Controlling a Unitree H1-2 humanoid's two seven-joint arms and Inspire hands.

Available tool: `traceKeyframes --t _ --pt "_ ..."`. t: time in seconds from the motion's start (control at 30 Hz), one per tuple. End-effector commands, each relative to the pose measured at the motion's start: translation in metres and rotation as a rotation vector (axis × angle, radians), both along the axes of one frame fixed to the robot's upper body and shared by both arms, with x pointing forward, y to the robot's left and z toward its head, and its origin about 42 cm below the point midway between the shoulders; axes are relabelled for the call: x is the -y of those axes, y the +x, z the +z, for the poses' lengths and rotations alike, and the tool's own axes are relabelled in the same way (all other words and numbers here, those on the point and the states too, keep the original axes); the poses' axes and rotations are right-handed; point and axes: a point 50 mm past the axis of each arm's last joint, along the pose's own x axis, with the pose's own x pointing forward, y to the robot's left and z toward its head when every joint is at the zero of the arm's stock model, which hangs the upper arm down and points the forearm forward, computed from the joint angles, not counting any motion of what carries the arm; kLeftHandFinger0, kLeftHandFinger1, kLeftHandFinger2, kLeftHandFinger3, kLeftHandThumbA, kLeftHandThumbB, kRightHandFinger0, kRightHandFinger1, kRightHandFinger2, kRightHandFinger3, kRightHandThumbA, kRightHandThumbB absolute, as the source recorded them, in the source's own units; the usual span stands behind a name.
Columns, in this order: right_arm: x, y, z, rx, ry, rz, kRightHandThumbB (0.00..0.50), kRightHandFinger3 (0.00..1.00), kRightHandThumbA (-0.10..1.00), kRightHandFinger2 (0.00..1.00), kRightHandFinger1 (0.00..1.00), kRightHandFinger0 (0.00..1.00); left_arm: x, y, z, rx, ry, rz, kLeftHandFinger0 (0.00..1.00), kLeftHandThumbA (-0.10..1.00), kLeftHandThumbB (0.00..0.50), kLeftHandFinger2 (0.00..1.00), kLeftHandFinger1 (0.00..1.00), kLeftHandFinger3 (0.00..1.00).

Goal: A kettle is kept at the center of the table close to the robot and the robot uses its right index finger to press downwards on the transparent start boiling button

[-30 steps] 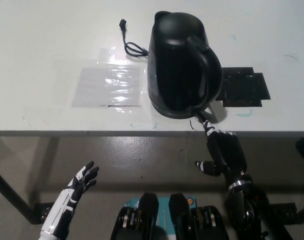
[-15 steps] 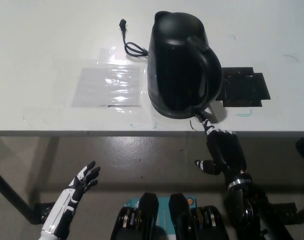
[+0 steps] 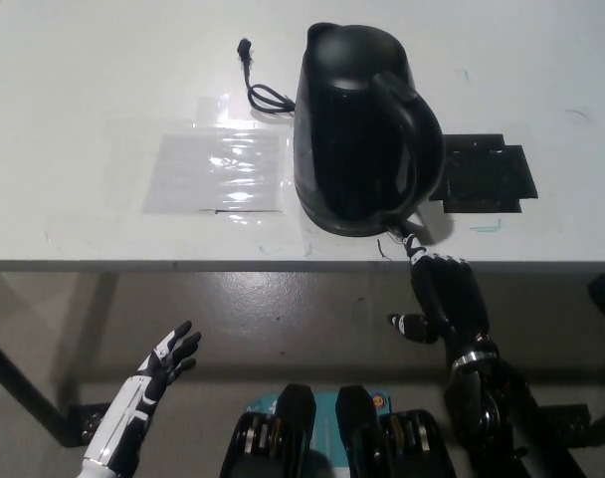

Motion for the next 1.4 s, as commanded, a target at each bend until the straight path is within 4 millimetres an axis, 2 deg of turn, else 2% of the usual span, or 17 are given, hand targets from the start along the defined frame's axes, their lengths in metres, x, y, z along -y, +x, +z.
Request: traceKeyframes --t 0.0,0.3,0.4,0.43,0.47,0.5,0.53,0.57,0.6,0.63,0.8,0.97,1.07,1.17,1.3,1.37 --pt "0.003 0.010 0.006 0.017 -0.004 -0.009 0.182 1.00 1.00 0.00 0.00 0.00 -0.002 0.004 0.014 0.066 0.007 -0.027 1.00 1.00 0.376 1.00 1.00 1.00" --pt "0.000 0.004 0.017 0.075 0.019 0.012 0.182 1.00 1.00 0.00 0.00 0.00 -0.002 0.003 0.013 0.067 0.012 -0.023 1.00 1.00 0.371 1.00 1.00 1.00" --pt "-0.004 -0.007 0.031 0.161 0.063 0.039 0.241 1.00 1.00 0.00 0.00 0.00 -0.002 0.003 0.012 0.064 0.009 -0.024 1.00 1.00 0.376 1.00 1.00 1.00" --pt "-0.004 -0.009 0.033 0.171 0.069 0.043 0.242 1.00 1.00 0.00 0.00 0.00 -0.002 0.004 0.012 0.062 0.009 -0.024 1.00 1.00 0.376 1.00 1.00 1.00" --pt "-0.004 -0.013 0.037 0.188 0.086 0.057 0.249 1.00 1.00 0.10 0.02 0.02 -0.002 0.004 0.013 0.064 0.008 -0.025 1.00 1.00 0.368 1.00 1.00 1.00" --pt "-0.004 -0.018 0.043 0.194 0.112 0.076 0.269 1.00 1.00 0.55 0.32 0.25 -0.002 0.004 0.012 0.066 0.009 -0.025 1.00 1.00 0.369 1.00 1.00 1.00" --pt "-0.004 -0.023 0.046 0.189 0.130 0.089 0.303 1.00 1.00 0.80 0.59 0.48 -0.002 0.004 0.012 0.068 0.008 -0.026 1.00 1.00 0.369 1.00 1.00 1.00" --pt "-0.005 -0.027 0.049 0.195 0.139 0.105 0.304 1.00 1.00 1.00 0.86 0.80 -0.003 0.003 0.012 0.069 0.008 -0.024 1.00 1.00 0.369 1.00 1.00 1.00" --pt "-0.005 -0.036 0.054 0.228 0.154 0.135 0.297 1.00 1.00 1.00 1.00 0.96 -0.003 0.003 0.012 0.070 0.009 -0.023 1.00 1.00 0.369 1.00 1.00 1.00" --pt "-0.005 -0.042 0.056 0.257 0.171 0.154 0.286 1.00 1.00 1.00 1.00 1.00 -0.003 0.003 0.012 0.070 0.012 -0.024 1.00 1.00 0.369 1.00 1.00 1.00" --pt "-0.001 -0.083 0.072 0.365 0.279 0.238 0.303 1.00 1.00 1.00 1.00 1.00 -0.004 0.003 0.011 0.066 0.014 -0.021 1.00 1.00 0.371 1.00 1.00 1.00" --pt "0.006 -0.108 0.081 0.416 0.339 0.272 0.308 1.00 1.00 1.00 1.00 1.00 -0.003 0.004 0.012 0.070 0.013 -0.022 1.00 1.00 0.366 1.00 1.00 1.00" --pt "0.017 -0.129 0.083 0.481 0.391 0.325 0.284 1.00 1.00 1.00 1.00 1.00 -0.002 0.004 0.012 0.073 0.008 -0.022 1.00 1.00 0.370 1.00 1.00 1.00" --pt "0.030 -0.150 0.085 0.526 0.503 0.350 0.322 1.00 1.00 1.00 1.00 1.00 -0.002 0.005 0.013 0.075 0.003 -0.021 1.00 1.00 0.367 1.00 1.00 1.00" --pt "0.051 -0.168 0.087 0.585 0.529 0.320 0.323 1.00 1.00 1.00 1.00 1.00 -0.004 0.006 0.013 0.075 -0.004 -0.018 1.00 1.00 0.362 1.00 1.00 1.00" --pt "0.065 -0.175 0.086 0.633 0.530 0.286 0.299 1.00 1.00 1.00 1.00 1.00 -0.004 0.004 0.013 0.074 0.002 -0.018 1.00 1.00 0.358 1.00 1.00 1.00"
